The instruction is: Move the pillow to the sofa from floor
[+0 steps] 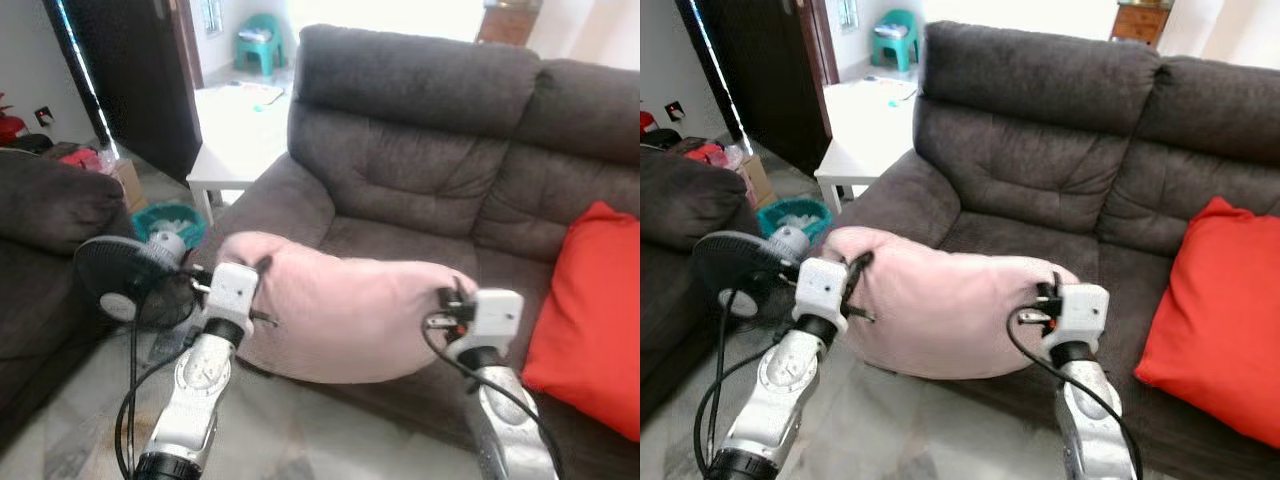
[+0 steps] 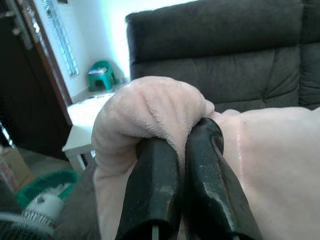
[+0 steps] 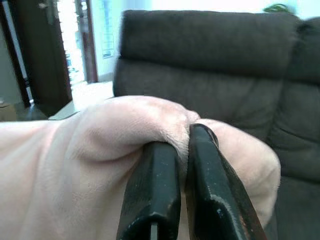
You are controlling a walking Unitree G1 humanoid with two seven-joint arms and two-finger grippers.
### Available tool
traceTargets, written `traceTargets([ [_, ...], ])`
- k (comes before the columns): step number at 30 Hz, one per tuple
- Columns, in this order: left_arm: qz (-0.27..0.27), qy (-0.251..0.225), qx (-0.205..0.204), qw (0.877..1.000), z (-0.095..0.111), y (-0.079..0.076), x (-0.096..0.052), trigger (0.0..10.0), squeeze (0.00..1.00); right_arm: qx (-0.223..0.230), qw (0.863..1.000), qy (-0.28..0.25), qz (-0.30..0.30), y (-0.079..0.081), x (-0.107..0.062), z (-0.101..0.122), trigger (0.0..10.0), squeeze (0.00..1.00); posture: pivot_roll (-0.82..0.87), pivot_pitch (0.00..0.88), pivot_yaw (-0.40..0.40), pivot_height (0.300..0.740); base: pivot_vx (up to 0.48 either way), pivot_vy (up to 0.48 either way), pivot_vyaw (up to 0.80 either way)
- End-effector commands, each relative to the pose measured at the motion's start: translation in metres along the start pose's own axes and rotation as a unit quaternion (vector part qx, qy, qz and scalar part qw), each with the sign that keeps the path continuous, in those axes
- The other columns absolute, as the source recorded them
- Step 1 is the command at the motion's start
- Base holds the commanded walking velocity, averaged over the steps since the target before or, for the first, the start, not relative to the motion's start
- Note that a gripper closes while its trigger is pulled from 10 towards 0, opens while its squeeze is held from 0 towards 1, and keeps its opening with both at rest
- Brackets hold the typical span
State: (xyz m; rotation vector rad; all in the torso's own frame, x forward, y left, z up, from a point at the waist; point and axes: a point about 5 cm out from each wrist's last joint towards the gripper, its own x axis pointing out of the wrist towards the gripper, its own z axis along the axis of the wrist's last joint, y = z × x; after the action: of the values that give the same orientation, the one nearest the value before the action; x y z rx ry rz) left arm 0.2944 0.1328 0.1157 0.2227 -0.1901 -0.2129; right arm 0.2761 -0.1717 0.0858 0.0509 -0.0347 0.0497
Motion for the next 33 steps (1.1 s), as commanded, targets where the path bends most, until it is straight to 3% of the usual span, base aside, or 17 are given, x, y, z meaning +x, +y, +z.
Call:
traceTargets([
  [1, 0.013, -0.031, 0.013, 0.999, 0.013, 0.008, 0.005, 10.0, 0.00, -0.003, 0.999, -0.032, 0.025, 0.013, 0.007, 0.014, 10.0, 0.00, 0.09, 0.000, -0.055, 0.740, 0.341, 0.000, 0.80],
  [5, 0.013, -0.033, 0.014, 0.999, 0.015, 0.008, 0.006, 10.0, 0.00, 0.001, 0.999, -0.033, 0.029, 0.015, 0.007, 0.015, 10.0, 0.00, 0.09, 0.000, -0.055, 0.740, 0.341, 0.000, 0.80],
  [18, 0.011, -0.052, 0.016, 0.998, 0.026, 0.009, 0.011, 10.0, 0.00, 0.029, 0.999, -0.039, 0.020, 0.013, 0.012, 0.020, 10.0, 0.00, 0.09, 0.000, -0.055, 0.740, 0.343, 0.000, 0.00],
  [28, 0.010, -0.062, 0.018, 0.998, 0.031, 0.010, 0.014, 10.0, 0.00, 0.033, 0.998, -0.052, 0.021, 0.013, 0.016, 0.025, 10.0, 0.00, 0.09, 0.000, -0.057, 0.740, 0.344, 0.000, -0.62],
  [33, 0.011, -0.066, 0.020, 0.998, 0.033, 0.010, 0.014, 10.0, 0.00, 0.029, 0.998, -0.054, 0.026, 0.014, 0.016, 0.025, 10.0, 0.00, 0.10, 0.000, -0.059, 0.740, 0.344, 0.000, 0.00],
])
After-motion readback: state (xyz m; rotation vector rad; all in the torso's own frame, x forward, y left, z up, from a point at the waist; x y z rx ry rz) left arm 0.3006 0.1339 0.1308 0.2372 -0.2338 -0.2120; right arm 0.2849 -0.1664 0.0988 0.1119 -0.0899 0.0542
